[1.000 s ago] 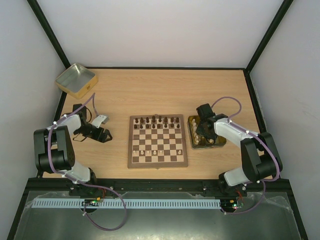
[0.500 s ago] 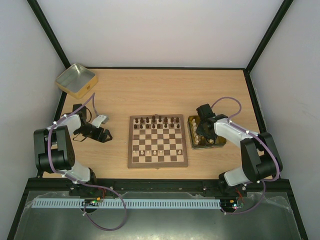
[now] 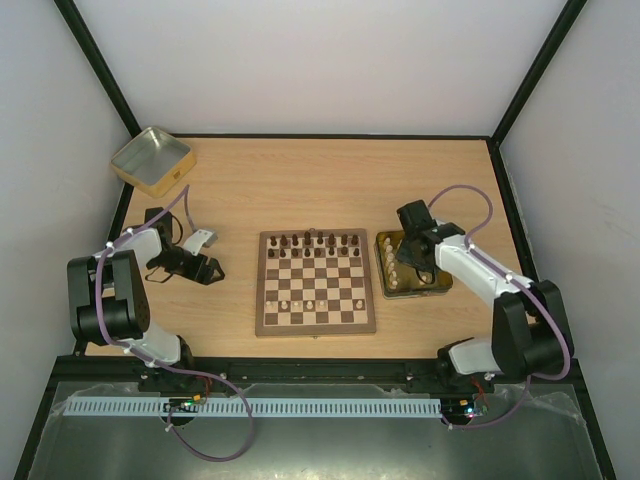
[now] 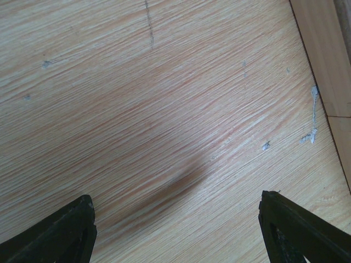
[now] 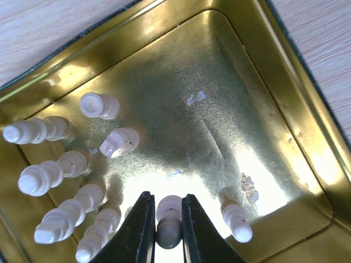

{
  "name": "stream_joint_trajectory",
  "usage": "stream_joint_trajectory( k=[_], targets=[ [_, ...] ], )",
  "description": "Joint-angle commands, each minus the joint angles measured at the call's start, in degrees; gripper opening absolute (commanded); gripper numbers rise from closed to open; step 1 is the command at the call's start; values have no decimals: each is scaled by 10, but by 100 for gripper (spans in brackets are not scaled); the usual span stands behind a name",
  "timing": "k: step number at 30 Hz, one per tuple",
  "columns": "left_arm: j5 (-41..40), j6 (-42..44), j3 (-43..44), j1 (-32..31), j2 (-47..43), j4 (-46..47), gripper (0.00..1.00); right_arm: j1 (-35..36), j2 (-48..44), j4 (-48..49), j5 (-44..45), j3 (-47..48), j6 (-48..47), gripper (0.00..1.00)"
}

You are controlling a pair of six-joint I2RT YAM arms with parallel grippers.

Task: Set up the chess pieces on the board
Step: Pick up the chess piece from the storage box, then place the chess piece on the chessboard.

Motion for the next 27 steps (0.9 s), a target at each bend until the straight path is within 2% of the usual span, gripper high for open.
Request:
stream_joint_trajectory(
  k=[1, 6, 11, 18, 27],
  targets=[
    [-16, 8, -15, 2, 15, -5, 82, 1, -37, -53, 9, 27, -6, 9],
    [-16, 9, -16, 2, 14, -6, 82, 50, -73, -97, 22, 53, 22, 9],
    [-18, 7, -16, 2, 13, -4, 82, 136, -79, -121, 24, 89, 68, 9],
    [-23, 2, -18, 2, 9, -1, 82, 276, -24, -99, 25, 126, 120, 9],
    [-24, 1, -17, 2, 17, 0, 82, 376, 54, -37, -7, 115, 143, 10]
  ],
)
